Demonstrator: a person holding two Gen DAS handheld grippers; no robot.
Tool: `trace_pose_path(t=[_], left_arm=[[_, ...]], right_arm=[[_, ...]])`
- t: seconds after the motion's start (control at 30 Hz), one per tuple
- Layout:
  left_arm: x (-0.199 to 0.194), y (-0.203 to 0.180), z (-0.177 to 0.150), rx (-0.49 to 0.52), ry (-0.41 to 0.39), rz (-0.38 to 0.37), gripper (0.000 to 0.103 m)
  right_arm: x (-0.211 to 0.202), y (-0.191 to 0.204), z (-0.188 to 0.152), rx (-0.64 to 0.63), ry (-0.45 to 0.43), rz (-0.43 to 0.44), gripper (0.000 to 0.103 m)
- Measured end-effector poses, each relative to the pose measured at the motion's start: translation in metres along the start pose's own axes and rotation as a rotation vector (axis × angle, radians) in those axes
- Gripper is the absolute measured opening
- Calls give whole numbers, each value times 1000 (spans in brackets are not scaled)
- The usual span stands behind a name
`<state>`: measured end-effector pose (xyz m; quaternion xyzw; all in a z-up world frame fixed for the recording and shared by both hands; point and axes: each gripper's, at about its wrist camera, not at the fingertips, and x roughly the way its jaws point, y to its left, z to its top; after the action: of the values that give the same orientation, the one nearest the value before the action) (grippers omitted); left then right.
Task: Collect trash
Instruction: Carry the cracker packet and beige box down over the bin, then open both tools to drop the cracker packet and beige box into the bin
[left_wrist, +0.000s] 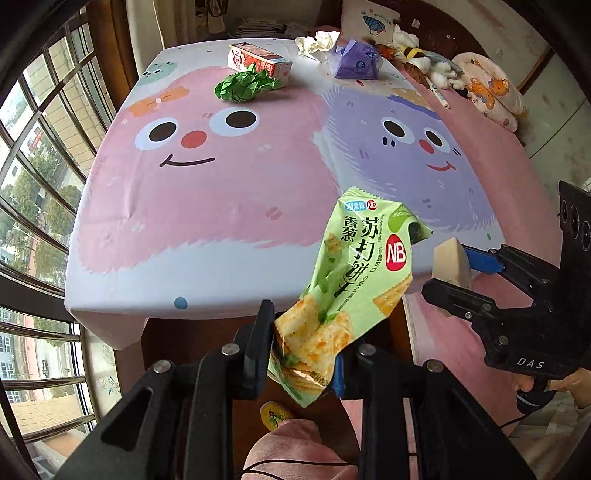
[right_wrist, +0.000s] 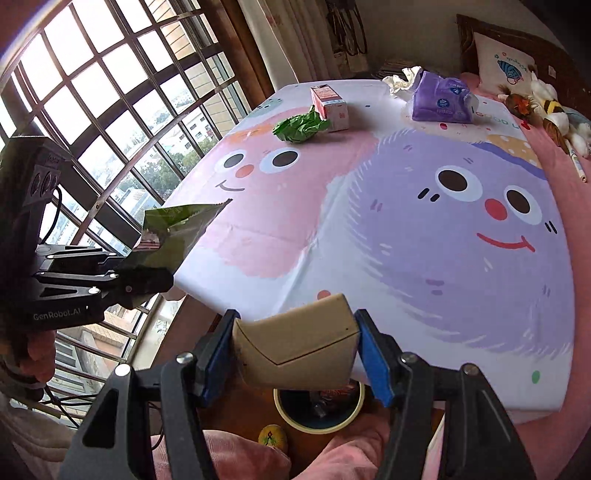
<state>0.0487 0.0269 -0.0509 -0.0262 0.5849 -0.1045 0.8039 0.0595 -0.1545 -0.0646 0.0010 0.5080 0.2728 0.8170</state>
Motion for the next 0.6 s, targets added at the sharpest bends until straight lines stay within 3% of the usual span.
trace_pose_path(t=[0.17,0.3,0.6], left_arm=[[8,17,-51,3,91,-2,24],[37,15,-82,8,173,-9,24],[206,2,-140,-16,336,-4,25]], right_arm=[[22,36,-52,17,95,-5,62],[56,41,-88,47,186,-18,62],[189,-19,-184,188,323,-127,63]])
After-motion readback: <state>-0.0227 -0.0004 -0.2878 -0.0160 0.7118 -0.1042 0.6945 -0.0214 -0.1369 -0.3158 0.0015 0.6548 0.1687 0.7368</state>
